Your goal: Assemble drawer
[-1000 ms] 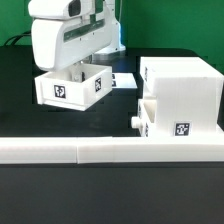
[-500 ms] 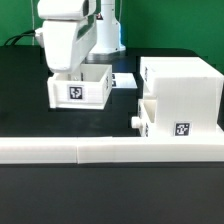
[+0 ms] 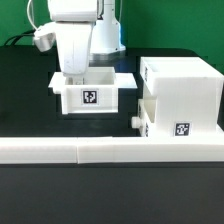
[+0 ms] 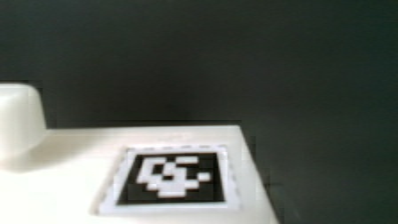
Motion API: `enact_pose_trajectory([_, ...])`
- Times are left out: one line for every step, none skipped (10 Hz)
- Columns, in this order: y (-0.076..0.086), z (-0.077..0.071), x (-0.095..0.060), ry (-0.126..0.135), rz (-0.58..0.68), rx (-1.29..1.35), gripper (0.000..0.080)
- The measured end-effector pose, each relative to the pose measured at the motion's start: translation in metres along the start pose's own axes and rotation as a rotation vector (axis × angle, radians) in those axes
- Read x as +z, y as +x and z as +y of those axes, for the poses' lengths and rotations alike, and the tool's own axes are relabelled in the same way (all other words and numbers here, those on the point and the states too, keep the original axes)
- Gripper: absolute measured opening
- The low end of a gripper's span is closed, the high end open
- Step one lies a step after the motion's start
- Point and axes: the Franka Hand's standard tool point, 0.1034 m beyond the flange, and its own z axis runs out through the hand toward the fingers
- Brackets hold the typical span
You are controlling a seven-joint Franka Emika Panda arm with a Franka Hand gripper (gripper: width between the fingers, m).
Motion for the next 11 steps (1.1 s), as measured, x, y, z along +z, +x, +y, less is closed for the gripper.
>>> enact_pose_trajectory([0.0075,0.0097,0.0005,-0.008,0.004,0.015,0.0044])
enact_pose_trajectory([0.0127,0.0142,0.003,-0.011,0.008,0.033,0.0044])
enact_pose_trajectory([0.013,0.0134,0.0046,-0.008,0.009,0.044,0.0044])
enact_pose_trajectory([0.0119,0.0131,0.0047,-0.007,0.009,0.045,0.0044])
enact_pose_trajectory([0.0119,0.0129,0.005,-0.007,0.009,0.045,0.0044])
enact_pose_trajectory([0.0119,0.0131,0.0052,-0.011,0.009,0.046,0.0044])
enact_pose_trajectory([0.0123,0.0138,0.0058,-0.029,0.011,0.046,0.0044])
enact_pose_trajectory([0.0122,0.0131,0.0063,-0.027,0.011,0.046,0.0044])
enact_pose_trajectory([0.0121,0.0131,0.0063,-0.026,0.011,0.046,0.0044])
enact_pose_trajectory([0.0121,0.013,0.0064,-0.026,0.011,0.046,0.0044])
enact_pose_trajectory([0.0145,0.0135,0.0071,-0.026,0.008,0.036,0.0044])
